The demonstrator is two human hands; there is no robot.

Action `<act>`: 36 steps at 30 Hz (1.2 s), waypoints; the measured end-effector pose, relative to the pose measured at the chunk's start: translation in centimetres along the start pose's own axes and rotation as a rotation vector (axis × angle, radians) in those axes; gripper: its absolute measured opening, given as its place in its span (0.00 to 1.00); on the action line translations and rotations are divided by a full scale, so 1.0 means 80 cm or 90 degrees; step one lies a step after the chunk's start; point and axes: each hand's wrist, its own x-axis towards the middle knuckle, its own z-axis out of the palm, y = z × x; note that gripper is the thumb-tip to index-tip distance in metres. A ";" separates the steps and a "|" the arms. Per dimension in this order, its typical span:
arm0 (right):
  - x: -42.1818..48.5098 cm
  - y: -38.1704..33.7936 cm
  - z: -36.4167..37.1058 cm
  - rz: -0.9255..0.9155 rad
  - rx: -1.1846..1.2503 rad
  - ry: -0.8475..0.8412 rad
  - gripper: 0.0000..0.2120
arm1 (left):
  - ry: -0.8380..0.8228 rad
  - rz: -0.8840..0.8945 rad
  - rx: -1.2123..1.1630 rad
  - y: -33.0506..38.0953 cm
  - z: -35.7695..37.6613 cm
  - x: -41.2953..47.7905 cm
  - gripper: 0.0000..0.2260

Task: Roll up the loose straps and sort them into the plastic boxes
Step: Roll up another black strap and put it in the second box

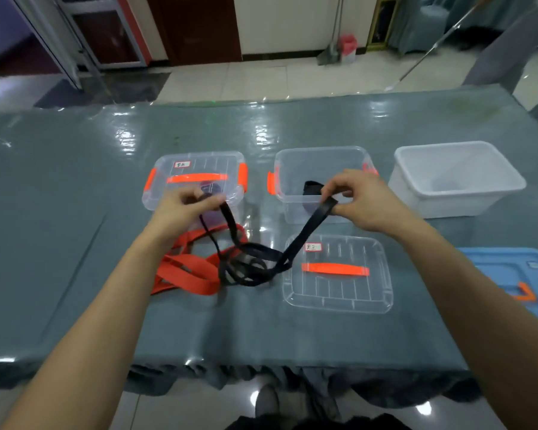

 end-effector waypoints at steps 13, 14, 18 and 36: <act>-0.015 0.161 -0.008 0.103 -0.035 -0.085 0.17 | 0.169 -0.364 0.595 -0.108 0.072 -0.049 0.34; -0.019 0.166 -0.006 0.120 0.029 -0.085 0.20 | 0.167 -0.304 0.603 -0.115 0.092 -0.056 0.31; -0.033 0.178 -0.004 0.143 0.216 -0.103 0.22 | -0.056 -0.084 0.525 -0.110 0.185 -0.050 0.19; -0.078 0.252 0.036 0.266 -0.009 -0.098 0.09 | -0.039 -0.120 0.078 -0.092 0.226 -0.014 0.12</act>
